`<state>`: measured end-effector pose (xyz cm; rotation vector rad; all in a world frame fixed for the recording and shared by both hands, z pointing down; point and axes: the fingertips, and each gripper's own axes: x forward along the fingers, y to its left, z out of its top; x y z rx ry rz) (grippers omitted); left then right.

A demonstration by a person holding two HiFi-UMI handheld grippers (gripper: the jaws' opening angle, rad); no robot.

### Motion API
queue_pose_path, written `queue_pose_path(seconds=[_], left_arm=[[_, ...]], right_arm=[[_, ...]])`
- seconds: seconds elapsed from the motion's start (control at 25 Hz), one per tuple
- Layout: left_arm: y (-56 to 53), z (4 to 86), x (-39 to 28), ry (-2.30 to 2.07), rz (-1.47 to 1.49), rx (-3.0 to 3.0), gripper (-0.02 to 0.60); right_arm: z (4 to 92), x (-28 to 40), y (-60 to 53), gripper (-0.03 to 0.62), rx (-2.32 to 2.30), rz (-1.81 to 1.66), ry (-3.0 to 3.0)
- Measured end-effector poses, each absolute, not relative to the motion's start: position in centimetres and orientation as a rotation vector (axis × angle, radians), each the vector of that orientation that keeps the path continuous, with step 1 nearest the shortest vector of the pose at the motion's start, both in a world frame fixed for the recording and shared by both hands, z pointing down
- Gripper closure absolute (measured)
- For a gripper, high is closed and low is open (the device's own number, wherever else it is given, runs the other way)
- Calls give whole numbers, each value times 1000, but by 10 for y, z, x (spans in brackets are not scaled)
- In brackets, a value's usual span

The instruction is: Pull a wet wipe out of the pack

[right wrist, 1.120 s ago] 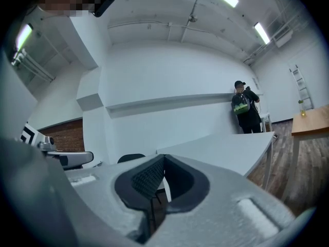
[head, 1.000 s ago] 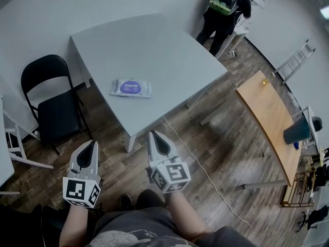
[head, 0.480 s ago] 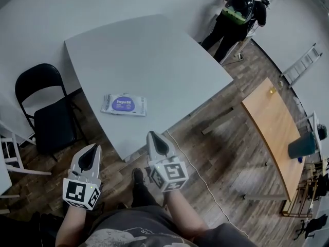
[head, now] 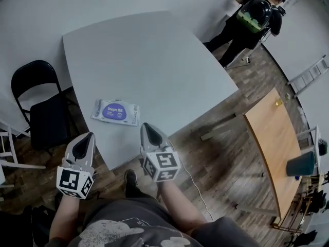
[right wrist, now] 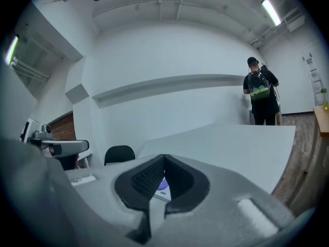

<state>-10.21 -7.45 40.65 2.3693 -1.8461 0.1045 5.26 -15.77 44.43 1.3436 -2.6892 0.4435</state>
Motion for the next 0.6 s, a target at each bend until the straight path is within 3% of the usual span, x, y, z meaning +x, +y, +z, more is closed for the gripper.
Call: queue_pose_path(seconds=[0.6], left_arm=[[-124,435,-126,-1863,224,2349,563]], right_arm=[[519,15,-199,603,1189,493,-2482]])
